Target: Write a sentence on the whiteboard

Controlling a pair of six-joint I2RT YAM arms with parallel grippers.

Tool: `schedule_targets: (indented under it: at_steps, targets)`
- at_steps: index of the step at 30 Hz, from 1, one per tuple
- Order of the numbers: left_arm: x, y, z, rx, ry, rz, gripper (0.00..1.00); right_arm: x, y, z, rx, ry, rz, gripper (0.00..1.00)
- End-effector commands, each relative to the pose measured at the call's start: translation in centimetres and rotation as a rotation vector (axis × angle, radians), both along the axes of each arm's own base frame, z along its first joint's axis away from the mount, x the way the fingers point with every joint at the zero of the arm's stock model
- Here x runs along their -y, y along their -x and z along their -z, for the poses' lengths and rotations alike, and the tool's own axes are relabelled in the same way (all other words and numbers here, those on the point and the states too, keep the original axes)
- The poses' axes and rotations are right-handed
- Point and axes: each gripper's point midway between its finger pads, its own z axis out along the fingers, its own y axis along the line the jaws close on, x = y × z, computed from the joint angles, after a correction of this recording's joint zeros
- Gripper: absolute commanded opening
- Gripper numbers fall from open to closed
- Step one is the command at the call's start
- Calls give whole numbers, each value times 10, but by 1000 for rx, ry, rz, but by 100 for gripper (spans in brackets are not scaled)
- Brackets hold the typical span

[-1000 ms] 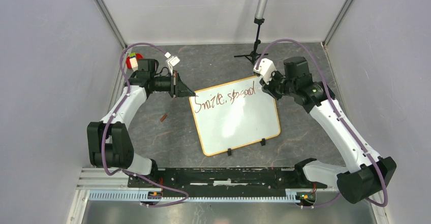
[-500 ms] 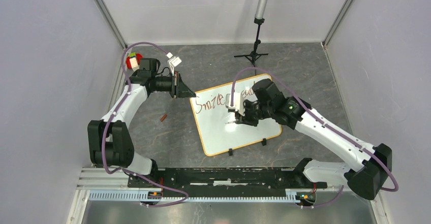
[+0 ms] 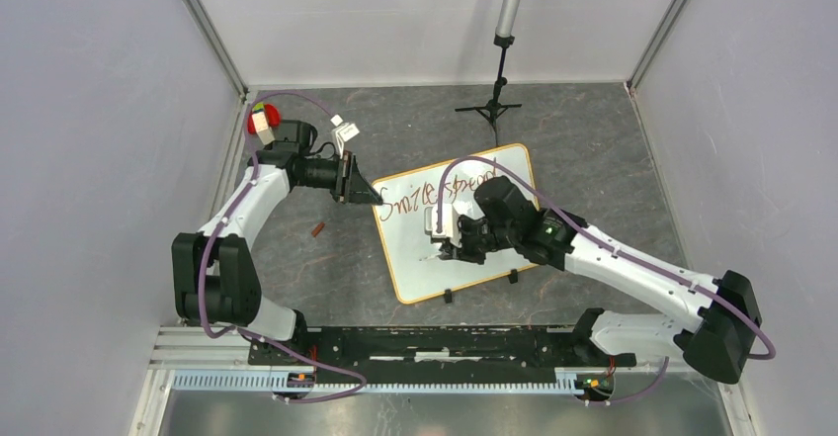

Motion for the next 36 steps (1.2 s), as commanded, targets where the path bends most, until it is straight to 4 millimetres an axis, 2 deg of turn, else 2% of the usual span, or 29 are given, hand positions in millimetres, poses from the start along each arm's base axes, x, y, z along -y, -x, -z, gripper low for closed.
schedule_targets:
  at_steps: [1, 9, 14, 22, 25, 36]
  targets:
    - [0, 3, 4, 29, -6, 19, 38, -21, -4, -12, 55, -52, 18, 0]
    - [1, 3, 9, 14, -10, 18, 29, -35, -19, -16, 111, -59, 112, 0]
    - [2, 3, 10, 8, -9, 20, 17, -45, -26, -18, 130, -57, 155, 0]
    - [3, 2, 10, 12, 3, 4, 3, -50, -33, -20, 145, -40, 204, 0]
    - [2, 2, 11, 8, 1, 1, 2, -52, -32, -24, 141, -49, 200, 0]
    - [2, 1, 10, 12, -5, -3, 2, -49, -31, -15, 176, 7, 193, 0]
